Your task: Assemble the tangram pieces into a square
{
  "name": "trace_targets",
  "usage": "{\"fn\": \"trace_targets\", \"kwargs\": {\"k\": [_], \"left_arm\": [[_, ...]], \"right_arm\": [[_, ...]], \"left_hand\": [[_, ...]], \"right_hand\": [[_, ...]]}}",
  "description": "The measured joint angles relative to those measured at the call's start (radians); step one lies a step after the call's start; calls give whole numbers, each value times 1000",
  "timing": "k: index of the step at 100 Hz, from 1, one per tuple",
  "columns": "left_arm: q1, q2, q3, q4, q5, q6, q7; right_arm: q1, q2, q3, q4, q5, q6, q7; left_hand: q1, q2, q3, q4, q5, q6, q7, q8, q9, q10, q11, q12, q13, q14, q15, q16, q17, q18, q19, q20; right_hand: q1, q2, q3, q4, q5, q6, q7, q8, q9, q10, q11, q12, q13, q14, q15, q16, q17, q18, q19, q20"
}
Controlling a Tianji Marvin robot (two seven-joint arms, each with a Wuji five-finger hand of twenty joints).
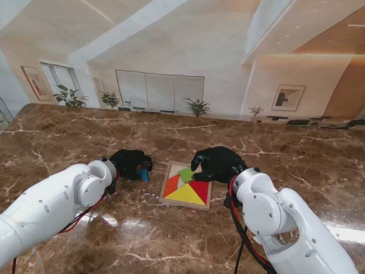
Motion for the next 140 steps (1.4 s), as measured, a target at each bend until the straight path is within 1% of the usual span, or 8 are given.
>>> {"fn": "trace_targets", "kwargs": {"k": [18,36,51,72,110,114,134,140], "left_arm": [[-9,0,10,-3,-4,8,-16],[-12,0,18,-4,5,11,-4],[-11,-1,19,-3,11,10,8],[-6,-2,19,-2,26,12,30],[4,-6,20,0,32,25,63],[5,-7,20,1,32,25,64],[18,-9,2,-1,31,21,68],[29,-9,-14,-9,32,26,66]], "right_arm": [[-1,0,2,0,3,0,0],[-2,0,5,0,7,0,-1],[-3,0,6,1,7,0,-2],[-4,0,9,2,10,-1,-3],[-6,0,10,2,11,1,-1],[-6,0,10,2,11,1,0],[-7,0,11,1,11,3,0],[-7,0,12,1,11,3,1]], "left_hand": [[20,3,2,0,11,3,10,0,1,4,13,-24,6,-13,-15,1,19,-3,11,0],[86,-6,-15,-1,24,3,95,4,48,7,3,-52,91,-20,-22,11,85,-16,24,-2],[96,-15,-23,-1,28,2,153,33,125,6,5,179,118,-32,-33,11,111,-29,39,-49],[138,-25,-73,-1,30,-12,237,40,286,-13,-52,423,128,-33,-34,26,118,-37,53,-51],[138,-26,-85,-1,36,-26,276,40,296,-16,-67,476,113,-28,-34,49,104,-30,87,-48],[138,-40,-95,-5,36,-27,283,40,349,-16,-28,501,113,-27,-34,49,104,-29,89,-48],[136,-47,-98,-15,36,-32,290,40,360,-12,10,518,92,-9,-84,46,104,-29,89,-46],[136,-59,-100,-17,47,-35,295,40,382,-12,14,518,63,-3,-107,46,91,-28,90,-25]], "right_hand": [[0,0,0,0,0,0,0,0,0,0,0,0,0,0,0,0,0,0,0,0],[0,0,0,0,0,0,0,0,0,0,0,0,0,0,0,0,0,0,0,0],[0,0,0,0,0,0,0,0,0,0,0,0,0,0,0,0,0,0,0,0],[0,0,0,0,0,0,0,0,0,0,0,0,0,0,0,0,1,0,0,0],[0,0,0,0,0,0,0,0,0,1,0,0,0,0,0,0,1,0,0,0],[0,0,0,0,0,0,0,0,0,1,0,0,0,0,0,0,1,0,0,0],[0,0,0,0,0,0,0,0,0,1,0,0,0,0,0,0,1,0,0,0],[0,1,0,0,0,0,0,0,0,1,0,0,0,0,0,0,1,0,0,0]]}}
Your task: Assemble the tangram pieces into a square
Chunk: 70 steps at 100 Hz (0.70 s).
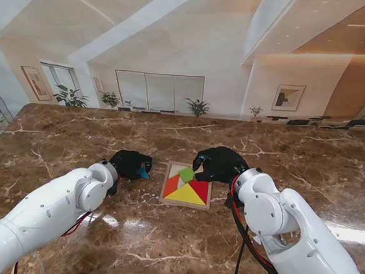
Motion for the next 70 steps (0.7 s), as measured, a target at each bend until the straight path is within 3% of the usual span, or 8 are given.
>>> {"fn": "trace_targets", "kwargs": {"k": [24,51,70], "left_arm": [[14,3,-8,-20,13,21,2],[12,-4,-6,-4,-14,7,25],[12,-8,-9,-1,-25,1,28]], "right_arm": [[0,1,0,0,0,1,6],[0,1,1,-1,1,6,11],[0,3,1,-2,3,9,20]], "left_hand": [[-9,-15,0,-5,12,-1,1,0,28,0,14,-11,-96,22,-45,-46,-67,0,1,25],[-9,-31,-8,-6,30,-2,2,0,28,1,125,27,-110,52,-56,-92,-88,1,-73,22],[1,-31,-8,-6,40,-3,3,0,19,3,184,38,-106,59,-70,-109,-78,3,-117,-9]], "right_hand": [[0,19,0,0,0,0,0,0,0,0,0,0,0,0,0,0,0,0,0,0],[0,19,0,0,0,0,0,0,0,0,0,0,0,0,0,0,0,0,0,0],[0,19,0,1,0,0,0,0,0,0,0,0,0,0,0,0,0,0,0,0]]}}
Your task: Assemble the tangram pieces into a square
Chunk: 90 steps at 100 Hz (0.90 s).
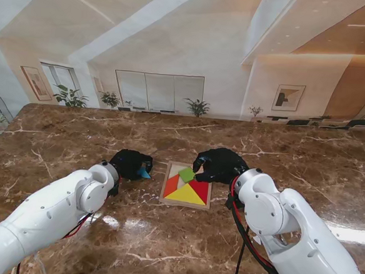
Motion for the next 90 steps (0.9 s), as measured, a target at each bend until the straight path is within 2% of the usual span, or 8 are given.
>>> {"fn": "trace_targets", "kwargs": {"k": [2,26,36,76,90], "left_arm": [[0,0,-1,0,-3,0,0],[-3,-6,-2,7,-30,-1,-1],[-3,-7,-4,7,-36,-1,-1],[3,-15,-18,7,-75,-2,-6],[1,-16,-17,7,-85,-2,-11]], "right_arm": [[0,0,0,0,0,0,1],[-2,1,2,-1,3,5,2],[-2,1,2,-1,4,7,2],[-4,1,5,-1,5,9,2],[-4,1,5,-1,6,9,2]], "left_hand": [[2,0,0,0,0,0,0,0,0,0,3,0,0,0,-1,-1,6,0,-2,-16],[10,4,0,0,13,0,3,0,-8,0,30,1,22,16,-11,-1,46,14,-10,-18],[20,12,0,0,20,0,16,0,-8,-1,52,2,37,18,-35,5,64,17,-11,-40],[31,12,7,1,64,1,45,-1,-8,-4,87,17,68,18,-58,74,102,17,-11,-44],[42,12,10,1,67,1,52,-2,-8,-4,94,29,79,15,-67,105,120,13,-11,-64]], "right_hand": [[0,0,0,0,0,0,0,0,0,0,0,0,0,0,0,0,0,0,0,0],[0,15,0,3,0,0,0,0,0,0,0,0,0,0,0,0,0,0,0,0],[0,16,0,3,0,0,0,0,0,0,0,0,0,0,0,0,0,0,1,0],[0,25,0,3,0,0,0,0,0,0,0,0,0,0,0,0,0,0,6,0],[0,25,0,3,0,0,0,0,0,0,0,0,0,0,0,0,0,0,6,0]]}}
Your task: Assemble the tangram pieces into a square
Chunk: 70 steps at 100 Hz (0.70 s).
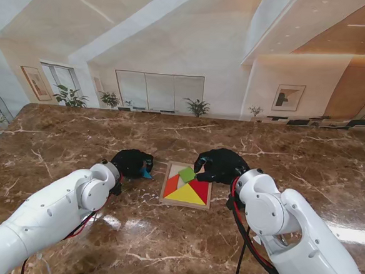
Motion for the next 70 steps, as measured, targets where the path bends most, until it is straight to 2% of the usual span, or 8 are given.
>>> {"fn": "trace_targets", "kwargs": {"k": [17,32,70], "left_arm": [[3,-2,-5,-5,-21,-1,-19],[6,-2,-5,-10,-27,-1,-29],[14,-7,-12,-11,-42,-4,-25]], "right_arm": [[0,0,0,0,1,0,0],[-1,0,0,0,3,0,0],[-2,0,1,0,4,2,3]], "left_hand": [[0,0,19,0,9,0,12,0,0,0,42,28,53,-33,35,71,32,-17,12,0],[0,-4,34,0,9,-6,15,0,8,0,61,41,65,-32,47,118,39,-21,34,0],[0,-27,65,0,34,-13,21,1,15,2,76,42,101,-37,58,146,73,-24,43,0]], "right_hand": [[0,14,0,1,0,0,0,0,0,0,0,0,0,0,0,0,0,0,0,0],[0,14,0,8,0,0,0,-1,0,0,0,0,0,0,0,0,0,0,0,0],[0,14,0,8,0,0,0,-1,0,0,0,0,0,0,0,0,0,0,5,-1]]}}
